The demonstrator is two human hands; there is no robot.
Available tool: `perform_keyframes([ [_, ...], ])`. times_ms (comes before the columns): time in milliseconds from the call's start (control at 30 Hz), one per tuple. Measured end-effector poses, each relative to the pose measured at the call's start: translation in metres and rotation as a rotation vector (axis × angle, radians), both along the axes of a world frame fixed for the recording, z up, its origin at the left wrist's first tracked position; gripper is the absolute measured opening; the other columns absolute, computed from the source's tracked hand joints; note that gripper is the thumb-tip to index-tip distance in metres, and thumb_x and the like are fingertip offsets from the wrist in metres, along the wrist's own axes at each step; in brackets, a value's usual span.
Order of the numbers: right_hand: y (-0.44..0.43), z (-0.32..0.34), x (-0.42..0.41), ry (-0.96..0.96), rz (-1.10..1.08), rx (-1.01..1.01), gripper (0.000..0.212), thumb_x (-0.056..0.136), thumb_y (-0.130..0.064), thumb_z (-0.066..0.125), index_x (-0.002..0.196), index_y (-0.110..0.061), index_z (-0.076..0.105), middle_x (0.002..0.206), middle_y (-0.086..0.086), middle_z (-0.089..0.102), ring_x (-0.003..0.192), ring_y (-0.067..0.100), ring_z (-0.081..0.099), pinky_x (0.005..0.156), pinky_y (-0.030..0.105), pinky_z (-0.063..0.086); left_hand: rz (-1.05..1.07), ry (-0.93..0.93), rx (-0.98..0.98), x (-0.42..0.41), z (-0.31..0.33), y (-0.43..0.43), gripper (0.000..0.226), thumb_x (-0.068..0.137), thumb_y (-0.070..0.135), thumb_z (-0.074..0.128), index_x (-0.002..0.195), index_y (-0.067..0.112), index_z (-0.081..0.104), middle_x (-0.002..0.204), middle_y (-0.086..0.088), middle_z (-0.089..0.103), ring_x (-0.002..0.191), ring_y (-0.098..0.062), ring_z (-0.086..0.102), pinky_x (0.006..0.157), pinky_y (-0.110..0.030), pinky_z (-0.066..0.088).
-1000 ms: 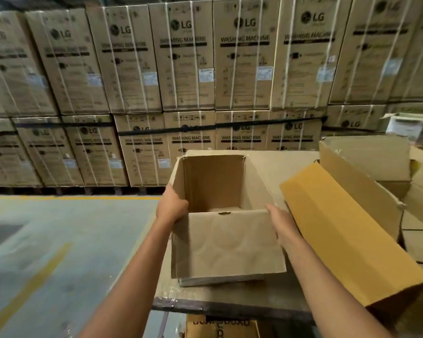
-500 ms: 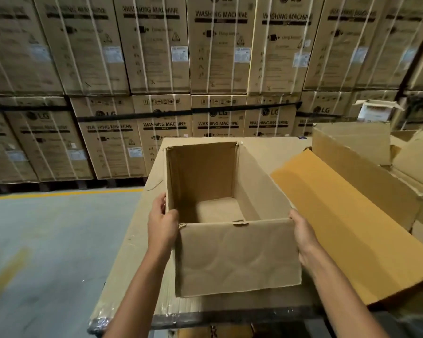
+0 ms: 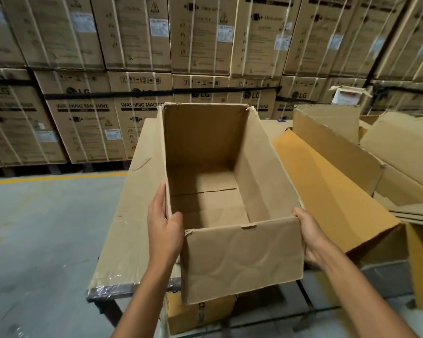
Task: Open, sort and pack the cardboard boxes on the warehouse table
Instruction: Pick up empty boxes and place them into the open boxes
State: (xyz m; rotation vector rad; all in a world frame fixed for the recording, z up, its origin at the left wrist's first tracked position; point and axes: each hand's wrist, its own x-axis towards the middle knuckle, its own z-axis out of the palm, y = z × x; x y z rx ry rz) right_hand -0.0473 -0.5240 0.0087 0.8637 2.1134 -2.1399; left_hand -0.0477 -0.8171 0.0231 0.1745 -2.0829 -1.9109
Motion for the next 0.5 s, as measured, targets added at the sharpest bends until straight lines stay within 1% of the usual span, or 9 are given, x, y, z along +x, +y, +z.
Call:
perform_keyframes([
  [100,0.006,-0.006,0.032,-0.020,0.014,0.001,0.029,0.094,-0.026,0.040,0.065,-0.024,0.036,0.055,-0.002,0.044,0.046,0.016,0.048,0.048,0.025,0.037,0.029,-0.161,0.030,0.029,-0.009,0.004,0.077,0.091,0.003,0.060,0.152,0.037,0.030,0.151,0.006,0.032,0.128,-0.018,0.042,0.105,-0.046,0.047],
  [167,0.005,-0.011,0.058,-0.015,0.026,-0.026,0.027,0.095,-0.024,0.042,0.068,-0.021,0.042,0.063,0.003,0.049,0.051,0.017,0.052,0.051,0.028,0.039,0.039,-0.274,0.115,0.048,-0.013,0.009,0.080,0.088,0.001,0.063,0.152,0.037,0.029,0.150,0.002,0.033,0.124,-0.023,0.045,0.097,-0.043,0.049],
  [200,0.004,-0.016,0.072,0.000,0.024,-0.029,0.024,0.097,-0.024,0.043,0.075,-0.017,0.049,0.070,0.007,0.055,0.057,0.019,0.058,0.053,0.029,0.044,0.041,-0.289,0.150,0.058,-0.016,0.011,0.080,0.086,0.000,0.063,0.150,0.036,0.032,0.149,0.001,0.037,0.124,-0.025,0.047,0.095,-0.042,0.050],
  [233,0.003,-0.023,0.086,0.025,0.024,-0.034,0.019,0.098,-0.023,0.045,0.088,-0.012,0.056,0.081,0.013,0.062,0.066,0.023,0.065,0.056,0.032,0.051,0.039,-0.276,0.170,0.069,-0.020,0.011,0.077,0.083,0.000,0.061,0.148,0.034,0.037,0.148,0.000,0.043,0.124,-0.025,0.051,0.095,-0.042,0.051],
  [300,0.000,-0.032,0.114,0.076,0.015,-0.067,0.021,0.100,-0.019,0.047,0.115,-0.009,0.059,0.103,0.019,0.069,0.084,0.030,0.071,0.063,0.038,0.059,0.036,-0.227,0.173,0.094,-0.023,0.010,0.062,0.087,0.002,0.059,0.142,0.028,0.049,0.137,-0.005,0.058,0.119,-0.025,0.059,0.094,-0.044,0.055],
  [333,-0.001,-0.033,0.129,0.087,0.023,-0.080,0.024,0.101,-0.017,0.047,0.121,-0.009,0.057,0.104,0.020,0.069,0.085,0.029,0.071,0.061,0.037,0.059,0.042,-0.211,0.159,0.108,-0.020,0.010,0.051,0.091,0.001,0.056,0.136,0.024,0.055,0.128,-0.006,0.064,0.114,-0.025,0.062,0.091,-0.044,0.057],
  [367,-0.001,-0.031,0.144,0.095,0.029,-0.070,0.023,0.102,-0.014,0.046,0.121,-0.007,0.056,0.099,0.018,0.069,0.079,0.025,0.071,0.056,0.032,0.057,0.048,-0.189,0.141,0.122,-0.016,0.013,0.041,0.095,0.000,0.053,0.127,0.023,0.062,0.117,-0.005,0.069,0.106,-0.023,0.065,0.086,-0.041,0.058],
  [433,0.003,-0.022,0.177,0.116,0.032,-0.042,0.020,0.102,-0.010,0.044,0.118,-0.006,0.055,0.088,0.012,0.067,0.069,0.018,0.067,0.047,0.023,0.051,0.067,-0.147,0.124,0.154,-0.004,0.022,0.040,0.096,-0.006,0.047,0.107,0.027,0.067,0.095,0.002,0.070,0.086,-0.016,0.064,0.070,-0.032,0.055],
  [500,0.011,-0.010,0.210,0.166,0.023,-0.028,0.024,0.102,-0.009,0.043,0.122,-0.005,0.055,0.091,0.012,0.067,0.073,0.019,0.066,0.049,0.024,0.052,0.054,-0.130,0.113,0.186,0.009,0.034,0.046,0.093,-0.012,0.042,0.109,0.026,0.063,0.088,0.006,0.065,0.080,-0.014,0.058,0.064,-0.029,0.047],
])
